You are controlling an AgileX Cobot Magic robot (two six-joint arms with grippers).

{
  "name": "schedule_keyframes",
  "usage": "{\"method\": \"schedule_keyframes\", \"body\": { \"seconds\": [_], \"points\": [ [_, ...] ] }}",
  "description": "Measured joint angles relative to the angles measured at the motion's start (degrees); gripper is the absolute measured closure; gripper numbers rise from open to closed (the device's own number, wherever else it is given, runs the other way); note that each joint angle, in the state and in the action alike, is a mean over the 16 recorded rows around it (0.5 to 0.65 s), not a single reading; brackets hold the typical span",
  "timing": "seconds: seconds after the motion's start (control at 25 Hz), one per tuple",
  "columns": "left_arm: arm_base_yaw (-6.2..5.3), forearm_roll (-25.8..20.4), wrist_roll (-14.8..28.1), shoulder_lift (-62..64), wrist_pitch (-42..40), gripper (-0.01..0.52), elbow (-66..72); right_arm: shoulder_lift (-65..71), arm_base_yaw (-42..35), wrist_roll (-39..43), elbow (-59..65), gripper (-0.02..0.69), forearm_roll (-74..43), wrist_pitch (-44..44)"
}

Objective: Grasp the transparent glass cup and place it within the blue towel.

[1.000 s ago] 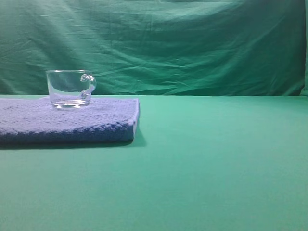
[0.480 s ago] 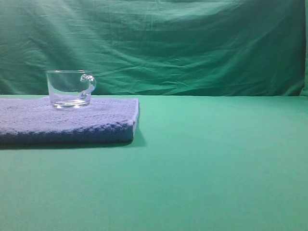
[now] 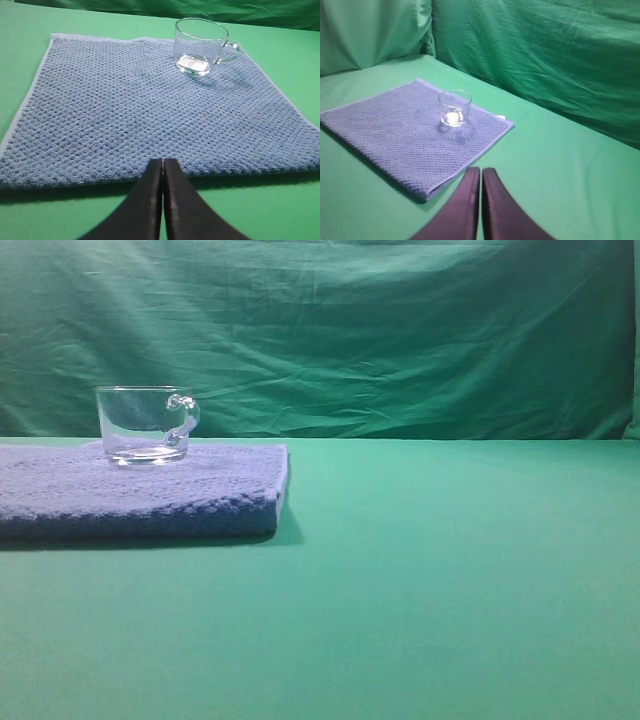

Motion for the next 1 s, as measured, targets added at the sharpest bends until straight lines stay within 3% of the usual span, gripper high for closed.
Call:
{"method": "schedule_keyframes", "body": {
  "seconds": [0.28,0.6,1.0],
  "points": [
    [0.0,0.0,0.0,0.0,0.0,0.514,0.0,-4.08,-11.3,0.0,11.83,0.665,-0.84,-10.32],
    [0.0,0.0,0.0,0.0,0.0,0.514,0.0,-13.28,-23.9,0.0,22.4,0.665,-0.98,-15.0],
    [0.0,0.0,0.0,0.0,0.0,0.514,0.0,-18.81,-29.6,0.02,32.1,0.665,-0.98,-15.52]
  ]
}}
